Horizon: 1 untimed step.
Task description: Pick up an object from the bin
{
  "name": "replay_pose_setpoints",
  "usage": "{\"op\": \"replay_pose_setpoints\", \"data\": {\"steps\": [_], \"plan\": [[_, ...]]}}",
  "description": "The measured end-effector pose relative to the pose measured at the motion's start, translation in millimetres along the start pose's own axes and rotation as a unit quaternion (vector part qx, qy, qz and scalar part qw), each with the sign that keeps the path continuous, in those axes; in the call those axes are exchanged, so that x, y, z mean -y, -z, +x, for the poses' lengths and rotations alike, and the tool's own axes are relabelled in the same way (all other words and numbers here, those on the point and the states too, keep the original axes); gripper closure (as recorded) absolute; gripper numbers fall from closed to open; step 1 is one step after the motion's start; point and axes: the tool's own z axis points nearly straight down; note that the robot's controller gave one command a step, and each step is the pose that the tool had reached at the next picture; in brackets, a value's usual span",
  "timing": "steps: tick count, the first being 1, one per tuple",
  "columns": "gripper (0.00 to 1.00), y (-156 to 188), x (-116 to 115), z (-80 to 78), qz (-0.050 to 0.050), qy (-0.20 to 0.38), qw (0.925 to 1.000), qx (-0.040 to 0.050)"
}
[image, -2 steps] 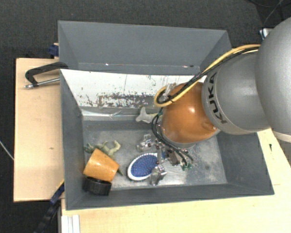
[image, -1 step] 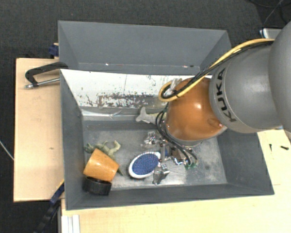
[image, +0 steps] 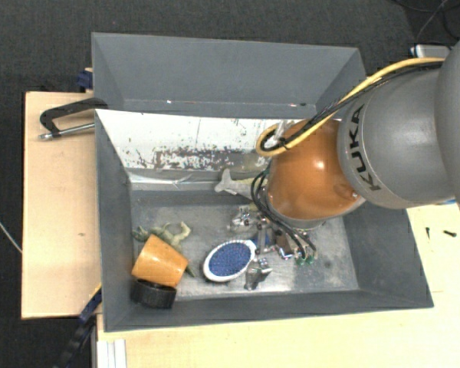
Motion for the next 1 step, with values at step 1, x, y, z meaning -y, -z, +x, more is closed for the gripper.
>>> {"op": "replay_pose_setpoints", "data": {"steps": [1], "plan": [[0.00, -39.7, -7.8, -1.0, 0.000, -0.060, 0.9982, -0.0004]]}}
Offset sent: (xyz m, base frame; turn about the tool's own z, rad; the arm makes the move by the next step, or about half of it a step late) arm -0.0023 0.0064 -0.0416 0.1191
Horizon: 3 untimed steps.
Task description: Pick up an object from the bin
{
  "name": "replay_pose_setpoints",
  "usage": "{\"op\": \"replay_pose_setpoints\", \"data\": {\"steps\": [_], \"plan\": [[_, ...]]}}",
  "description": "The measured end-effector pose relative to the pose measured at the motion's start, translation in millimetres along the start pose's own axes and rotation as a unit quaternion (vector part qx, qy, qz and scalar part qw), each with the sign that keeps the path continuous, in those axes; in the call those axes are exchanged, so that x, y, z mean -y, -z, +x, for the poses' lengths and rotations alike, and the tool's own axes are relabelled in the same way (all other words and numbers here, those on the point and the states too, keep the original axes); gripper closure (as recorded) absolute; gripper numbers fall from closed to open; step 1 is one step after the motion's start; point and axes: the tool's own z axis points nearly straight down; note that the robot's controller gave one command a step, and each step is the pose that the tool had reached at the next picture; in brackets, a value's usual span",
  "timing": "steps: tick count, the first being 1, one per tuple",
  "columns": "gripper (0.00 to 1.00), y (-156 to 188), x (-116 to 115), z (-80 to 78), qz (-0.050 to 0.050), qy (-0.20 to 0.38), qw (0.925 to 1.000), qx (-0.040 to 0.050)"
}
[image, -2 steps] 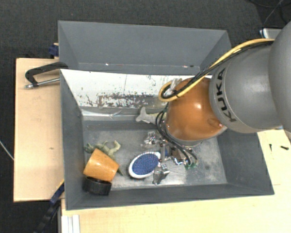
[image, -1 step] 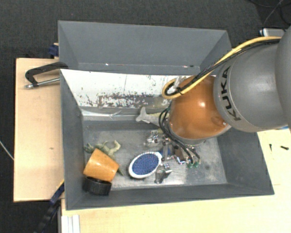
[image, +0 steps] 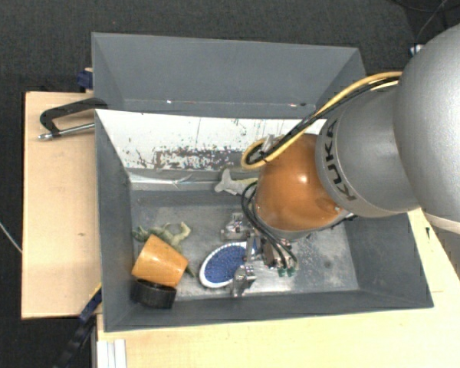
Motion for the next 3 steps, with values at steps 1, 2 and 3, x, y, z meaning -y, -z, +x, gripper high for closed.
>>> {"op": "replay_pose_setpoints", "data": {"steps": [1, 2, 3], "plan": [[0.00, 2, 0, -1.3, 0.000, 0.000, 1.0000, -0.0005], [1.00, 4, -1, -3.9, 0.000, 0.000, 1.0000, 0.0037], [1.00, 53, -2, -5.5, 0.000, 0.000, 1.0000, 0.0012]]}}
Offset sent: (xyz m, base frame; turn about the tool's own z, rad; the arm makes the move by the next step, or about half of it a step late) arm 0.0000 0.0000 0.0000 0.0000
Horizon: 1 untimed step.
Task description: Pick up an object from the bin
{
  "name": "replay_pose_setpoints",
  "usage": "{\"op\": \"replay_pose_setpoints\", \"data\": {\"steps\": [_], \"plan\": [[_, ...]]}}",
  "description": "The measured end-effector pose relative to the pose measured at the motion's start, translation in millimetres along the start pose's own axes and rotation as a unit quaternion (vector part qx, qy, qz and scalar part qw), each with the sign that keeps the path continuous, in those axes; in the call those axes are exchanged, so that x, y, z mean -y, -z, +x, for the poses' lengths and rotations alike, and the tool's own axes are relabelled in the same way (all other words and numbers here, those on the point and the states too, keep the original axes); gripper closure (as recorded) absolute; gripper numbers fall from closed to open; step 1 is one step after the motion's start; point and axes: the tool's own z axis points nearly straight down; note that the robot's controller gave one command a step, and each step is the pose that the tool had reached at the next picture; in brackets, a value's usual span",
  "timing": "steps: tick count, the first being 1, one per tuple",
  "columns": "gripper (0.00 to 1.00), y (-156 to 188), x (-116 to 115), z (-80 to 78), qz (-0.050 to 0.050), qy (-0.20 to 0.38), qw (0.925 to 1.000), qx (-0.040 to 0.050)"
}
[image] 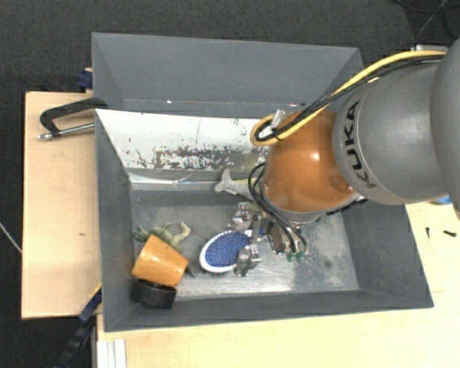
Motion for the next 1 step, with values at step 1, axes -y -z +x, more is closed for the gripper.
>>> {"op": "replay_pose_setpoints", "data": {"steps": [1], "plan": [[1.00, 79.3, -1.2, -3.1, 0.000, 0.000, 1.0000, 0.0020]]}}
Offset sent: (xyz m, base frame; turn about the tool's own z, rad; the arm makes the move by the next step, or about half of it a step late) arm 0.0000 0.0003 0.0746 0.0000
